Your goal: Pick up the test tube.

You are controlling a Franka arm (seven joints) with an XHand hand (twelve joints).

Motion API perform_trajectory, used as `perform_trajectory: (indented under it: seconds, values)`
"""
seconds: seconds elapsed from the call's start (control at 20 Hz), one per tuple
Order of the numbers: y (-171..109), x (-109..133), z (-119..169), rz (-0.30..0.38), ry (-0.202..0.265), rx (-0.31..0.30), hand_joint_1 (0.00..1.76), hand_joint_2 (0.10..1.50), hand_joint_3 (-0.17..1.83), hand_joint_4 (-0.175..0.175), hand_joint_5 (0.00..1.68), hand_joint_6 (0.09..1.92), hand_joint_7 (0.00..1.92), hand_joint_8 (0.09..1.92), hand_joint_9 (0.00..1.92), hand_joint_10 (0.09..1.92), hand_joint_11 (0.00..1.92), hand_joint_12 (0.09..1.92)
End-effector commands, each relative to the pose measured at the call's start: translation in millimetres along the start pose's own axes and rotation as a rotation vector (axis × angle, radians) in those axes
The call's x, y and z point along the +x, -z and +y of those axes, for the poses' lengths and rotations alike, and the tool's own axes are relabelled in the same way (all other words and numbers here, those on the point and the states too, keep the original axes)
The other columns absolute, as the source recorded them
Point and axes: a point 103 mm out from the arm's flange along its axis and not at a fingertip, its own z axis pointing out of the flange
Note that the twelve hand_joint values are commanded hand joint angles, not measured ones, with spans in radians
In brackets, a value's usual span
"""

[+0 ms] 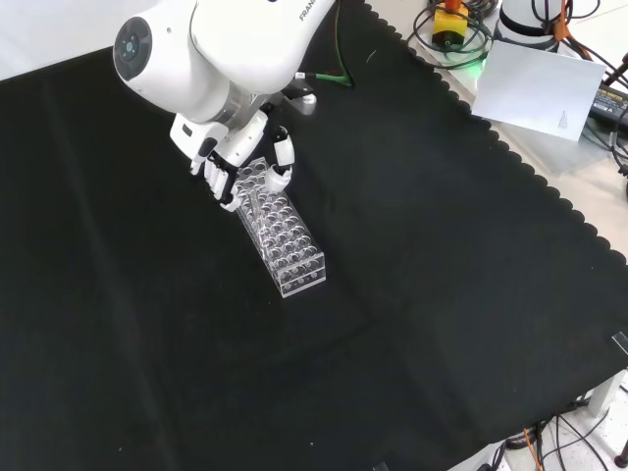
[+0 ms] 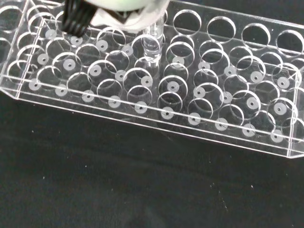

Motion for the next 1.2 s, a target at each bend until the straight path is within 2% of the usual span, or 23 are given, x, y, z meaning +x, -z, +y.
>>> perform_trajectory:
  seconds: [0.05, 1.2]
  values:
    - [-1.3, 0.9, 4.8, 0.023, 0.009, -0.009, 1.00, 0.66, 0.74, -0.175, 0.50, 0.92, 0.75, 0.99, 0.64, 0.88, 0.29, 1.48]
    - [-9.1, 15.5, 14.3, 0.068, 0.020, -0.004, 1.06, 0.64, 0.76, -0.175, 0.66, 0.96, 0.95, 0.97, 0.81, 0.82, 0.37, 1.45]
